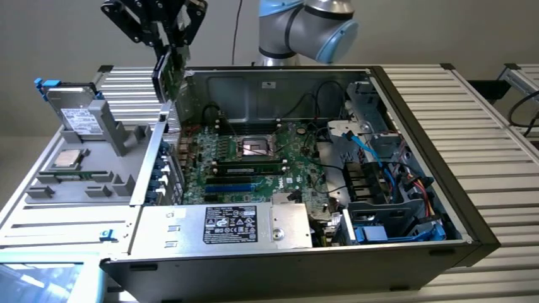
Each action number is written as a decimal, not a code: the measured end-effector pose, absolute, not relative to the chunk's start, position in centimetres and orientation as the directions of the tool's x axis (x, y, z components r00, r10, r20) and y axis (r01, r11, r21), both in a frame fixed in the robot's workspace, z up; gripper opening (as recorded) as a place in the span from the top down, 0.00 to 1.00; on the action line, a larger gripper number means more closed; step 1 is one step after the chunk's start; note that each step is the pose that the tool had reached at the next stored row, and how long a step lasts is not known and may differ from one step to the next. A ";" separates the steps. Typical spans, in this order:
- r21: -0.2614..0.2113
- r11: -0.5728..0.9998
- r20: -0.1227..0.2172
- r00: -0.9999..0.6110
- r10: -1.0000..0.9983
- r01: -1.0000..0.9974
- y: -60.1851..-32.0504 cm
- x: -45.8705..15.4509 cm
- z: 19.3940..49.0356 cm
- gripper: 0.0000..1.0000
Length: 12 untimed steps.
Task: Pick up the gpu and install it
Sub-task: 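Pick up the gpu and move the gpu toward the slot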
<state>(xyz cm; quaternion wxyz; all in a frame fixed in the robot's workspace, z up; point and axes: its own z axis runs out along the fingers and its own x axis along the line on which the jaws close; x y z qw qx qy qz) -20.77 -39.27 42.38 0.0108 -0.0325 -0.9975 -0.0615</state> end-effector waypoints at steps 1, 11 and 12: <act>0.122 0.990 0.026 -0.998 0.064 0.066 -39.3 -20.3 42.4 0.72; 0.122 0.990 0.032 -0.997 0.064 0.067 -39.9 -15.8 42.4 0.72; 0.122 0.990 0.032 -0.997 0.064 0.067 -40.0 -15.3 42.4 0.72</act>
